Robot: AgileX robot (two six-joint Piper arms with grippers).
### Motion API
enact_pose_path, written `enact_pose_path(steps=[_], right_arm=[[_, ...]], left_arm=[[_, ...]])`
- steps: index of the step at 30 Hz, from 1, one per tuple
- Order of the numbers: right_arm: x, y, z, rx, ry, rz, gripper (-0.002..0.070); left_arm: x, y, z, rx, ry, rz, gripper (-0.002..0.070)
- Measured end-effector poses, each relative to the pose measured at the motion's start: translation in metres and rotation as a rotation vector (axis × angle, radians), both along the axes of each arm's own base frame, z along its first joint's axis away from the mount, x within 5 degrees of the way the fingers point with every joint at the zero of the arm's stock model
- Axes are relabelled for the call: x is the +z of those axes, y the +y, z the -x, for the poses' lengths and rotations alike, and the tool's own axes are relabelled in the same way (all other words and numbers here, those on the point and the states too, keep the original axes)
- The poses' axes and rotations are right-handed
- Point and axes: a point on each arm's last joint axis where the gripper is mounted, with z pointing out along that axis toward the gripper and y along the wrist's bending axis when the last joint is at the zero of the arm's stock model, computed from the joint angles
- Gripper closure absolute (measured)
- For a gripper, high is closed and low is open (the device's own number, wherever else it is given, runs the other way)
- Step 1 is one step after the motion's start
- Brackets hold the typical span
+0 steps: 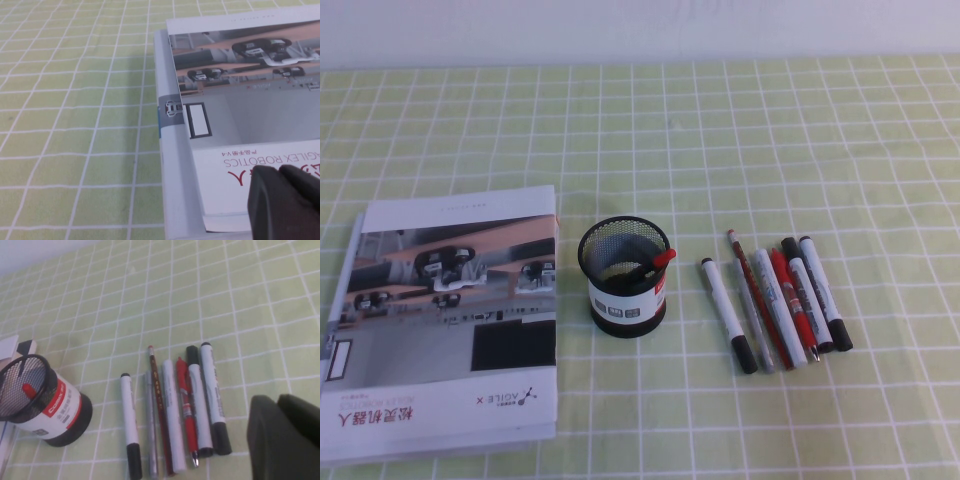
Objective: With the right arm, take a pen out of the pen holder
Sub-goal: 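Take a marker out of the pen holder and lay it on the table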
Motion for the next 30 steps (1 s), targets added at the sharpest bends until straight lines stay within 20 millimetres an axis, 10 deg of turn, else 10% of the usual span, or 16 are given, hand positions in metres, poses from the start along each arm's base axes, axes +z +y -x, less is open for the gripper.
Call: enact_pose_path(steps=[13, 24, 30], right_arm=[[-0.012, 0.093, -0.037, 0.263, -0.215, 0.111, 0.0658], [-0.039, 0.135, -0.043, 0.347, -0.510, 0.060, 0.0293], [-0.065, 0.153, -0.051, 0.420, -0.587, 0.048, 0.0250]], left_arm=[[0.000, 0.000, 0.000, 0.000, 0.000, 0.000, 0.0681], [0.000, 0.000, 0.000, 0.000, 0.000, 0.000, 0.0681], [0.000, 0.000, 0.000, 0.000, 0.000, 0.000, 0.0681]])
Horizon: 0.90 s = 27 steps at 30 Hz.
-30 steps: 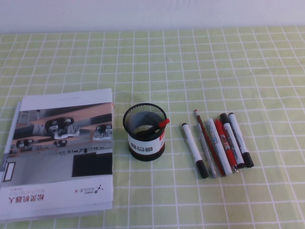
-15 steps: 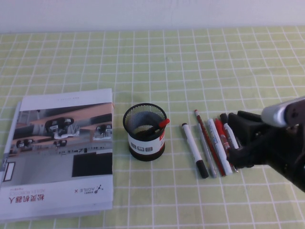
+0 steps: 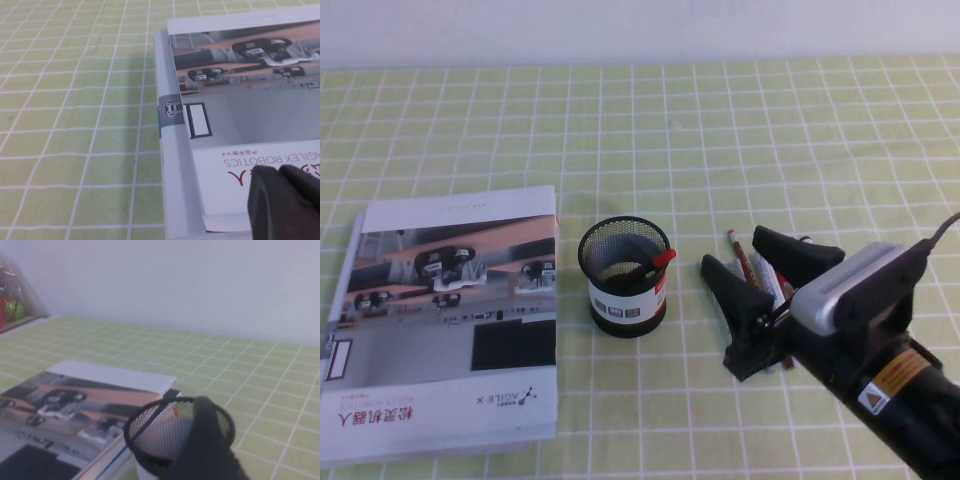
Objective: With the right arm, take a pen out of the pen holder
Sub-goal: 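Take a marker out of the pen holder and lay it on the table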
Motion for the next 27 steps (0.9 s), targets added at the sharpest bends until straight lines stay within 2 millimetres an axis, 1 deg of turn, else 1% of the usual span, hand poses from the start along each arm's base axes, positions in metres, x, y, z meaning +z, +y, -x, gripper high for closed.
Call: enact_pose_path(steps=[4, 8, 10, 22, 27], right_arm=[[-0.027, 0.011, -0.005, 0.040, 0.033, 0.058, 0.0246], [-0.046, 0.021, -0.012, 0.067, 0.094, 0.069, 0.0246], [-0.049, 0.026, -0.016, 0.076, 0.105, 0.060, 0.0246], [-0.042, 0.049, -0.042, 0.044, 0.073, -0.012, 0.0246], [-0.045, 0.056, -0.050, 0.034, 0.071, -0.020, 0.0246]], left_arm=[[0.000, 0.000, 0.000, 0.000, 0.000, 0.000, 0.0681], [0.000, 0.000, 0.000, 0.000, 0.000, 0.000, 0.0681], [0.000, 0.000, 0.000, 0.000, 0.000, 0.000, 0.0681], [0.000, 0.000, 0.000, 0.000, 0.000, 0.000, 0.0681], [0.000, 0.000, 0.000, 0.000, 0.000, 0.000, 0.0681]])
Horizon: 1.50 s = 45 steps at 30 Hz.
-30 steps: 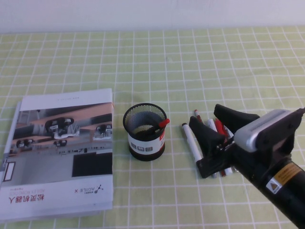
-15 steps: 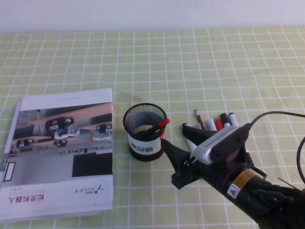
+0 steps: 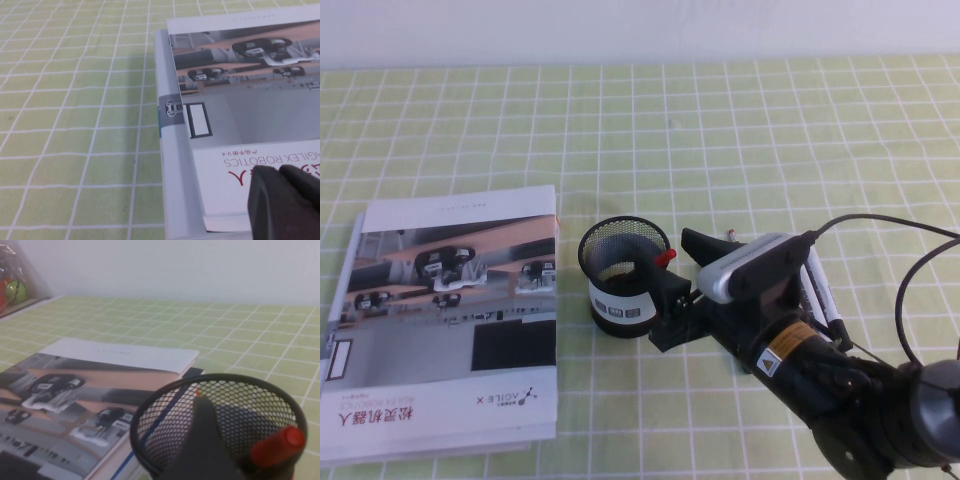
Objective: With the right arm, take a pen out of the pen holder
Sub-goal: 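Take a marker out of the pen holder and lay it on the table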
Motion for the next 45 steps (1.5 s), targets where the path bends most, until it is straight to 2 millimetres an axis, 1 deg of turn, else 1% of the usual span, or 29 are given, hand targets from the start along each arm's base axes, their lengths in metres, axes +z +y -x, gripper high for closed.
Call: enact_pose_path(steps=[7, 13, 19, 29, 31, 36, 37, 45], right_arm=[[-0.003, 0.007, -0.009, -0.016, -0.001, -0.012, 0.0246], [-0.006, 0.009, -0.011, -0.016, 0.003, -0.009, 0.0260], [-0.007, 0.009, -0.011, -0.020, 0.016, -0.020, 0.0354], [-0.007, 0.009, -0.011, -0.022, 0.020, -0.026, 0.0459], [-0.007, 0.009, -0.011, -0.022, 0.021, -0.026, 0.0493], [-0.007, 0.007, -0.012, -0.039, 0.026, -0.034, 0.0620], [-0.006, 0.007, -0.012, -0.041, 0.026, -0.038, 0.0636], [-0.003, 0.006, -0.013, -0.056, 0.024, -0.051, 0.0644]], left_arm=[[0.000, 0.000, 0.000, 0.000, 0.000, 0.000, 0.0681], [0.000, 0.000, 0.000, 0.000, 0.000, 0.000, 0.0681], [0.000, 0.000, 0.000, 0.000, 0.000, 0.000, 0.0681], [0.000, 0.000, 0.000, 0.000, 0.000, 0.000, 0.0681], [0.000, 0.000, 0.000, 0.000, 0.000, 0.000, 0.0681], [0.000, 0.000, 0.000, 0.000, 0.000, 0.000, 0.0681], [0.000, 0.000, 0.000, 0.000, 0.000, 0.000, 0.0681], [0.000, 0.000, 0.000, 0.000, 0.000, 0.000, 0.0681]])
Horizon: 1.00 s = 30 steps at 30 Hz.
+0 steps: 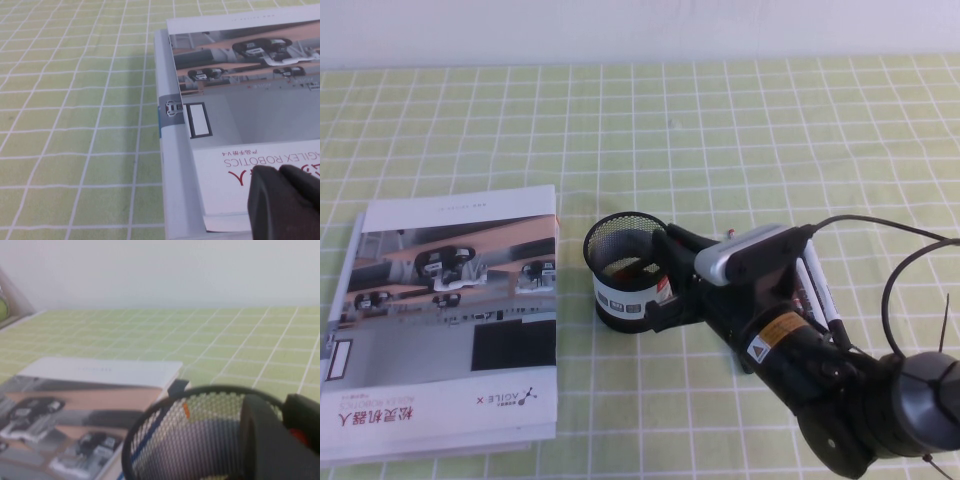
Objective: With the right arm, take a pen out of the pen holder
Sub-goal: 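Take a marker out of the pen holder and lay it on the table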
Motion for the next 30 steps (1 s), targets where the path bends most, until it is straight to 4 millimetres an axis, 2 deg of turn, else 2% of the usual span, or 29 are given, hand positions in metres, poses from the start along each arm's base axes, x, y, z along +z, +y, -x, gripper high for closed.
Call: enact_pose_path(steps=[9, 15, 23, 30], right_arm=[[0.033, -0.004, 0.004, -0.002, -0.026, -0.028, 0.0646], [0.064, -0.011, 0.011, 0.004, -0.053, 0.020, 0.0646], [0.110, -0.030, 0.027, -0.020, -0.085, 0.105, 0.0647], [0.139, -0.054, 0.042, -0.075, -0.061, 0.202, 0.0647]], left_arm=[[0.000, 0.000, 0.000, 0.000, 0.000, 0.000, 0.0681], [0.000, 0.000, 0.000, 0.000, 0.000, 0.000, 0.0681], [0.000, 0.000, 0.000, 0.000, 0.000, 0.000, 0.0681], [0.000, 0.000, 0.000, 0.000, 0.000, 0.000, 0.0681]])
